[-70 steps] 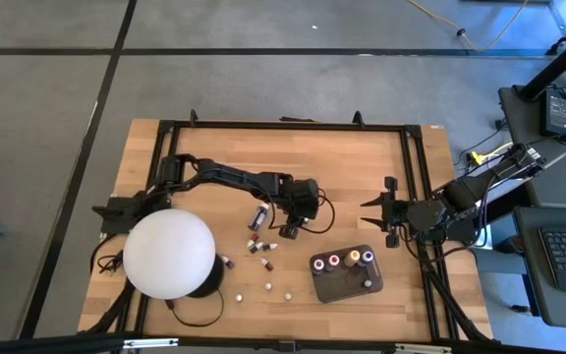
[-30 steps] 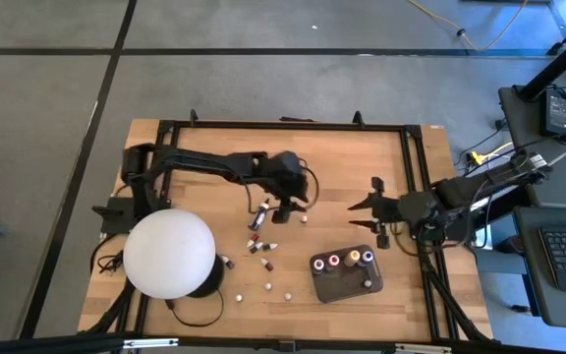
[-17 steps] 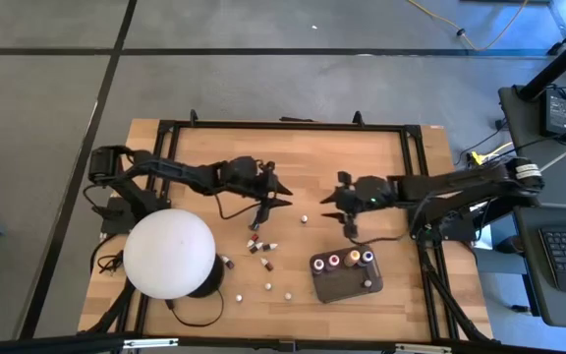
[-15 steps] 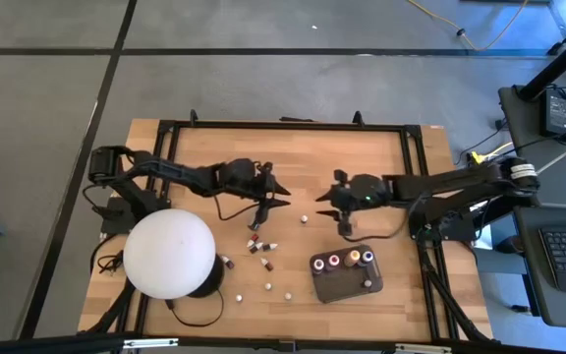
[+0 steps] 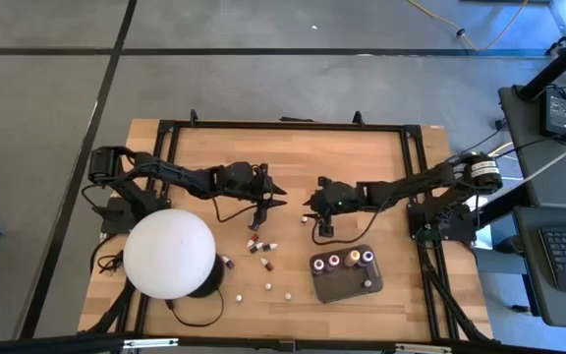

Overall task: Pick & Place food coloring
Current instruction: Put the small black food coloring bottle into the bin

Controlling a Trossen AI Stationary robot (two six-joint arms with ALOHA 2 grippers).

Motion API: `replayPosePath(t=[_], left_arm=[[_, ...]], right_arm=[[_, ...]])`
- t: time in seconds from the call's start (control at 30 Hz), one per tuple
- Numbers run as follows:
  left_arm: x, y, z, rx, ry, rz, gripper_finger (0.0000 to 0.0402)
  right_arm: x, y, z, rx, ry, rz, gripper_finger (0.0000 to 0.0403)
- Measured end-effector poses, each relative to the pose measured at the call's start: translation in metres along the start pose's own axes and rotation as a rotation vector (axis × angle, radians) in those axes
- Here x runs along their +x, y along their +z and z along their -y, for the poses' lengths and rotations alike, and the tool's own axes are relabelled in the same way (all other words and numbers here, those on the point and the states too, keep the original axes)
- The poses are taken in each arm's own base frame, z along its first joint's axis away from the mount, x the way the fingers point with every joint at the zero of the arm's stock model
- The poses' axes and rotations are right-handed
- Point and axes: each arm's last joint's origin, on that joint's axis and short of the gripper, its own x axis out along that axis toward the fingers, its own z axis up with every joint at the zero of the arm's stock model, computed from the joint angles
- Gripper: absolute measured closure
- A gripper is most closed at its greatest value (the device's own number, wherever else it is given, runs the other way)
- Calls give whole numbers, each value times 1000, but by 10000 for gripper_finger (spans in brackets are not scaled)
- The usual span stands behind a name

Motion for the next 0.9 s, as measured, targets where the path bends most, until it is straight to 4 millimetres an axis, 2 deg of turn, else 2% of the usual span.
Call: replayPosePath(t=[0.23, 0.9], left_arm=[[0, 0, 0, 0, 0, -1, 265], [0, 0, 0, 0, 0, -2, 262]], right_arm=[[7, -5, -1, 22, 2, -24, 237], [8, -1, -2, 49, 29, 20, 237]])
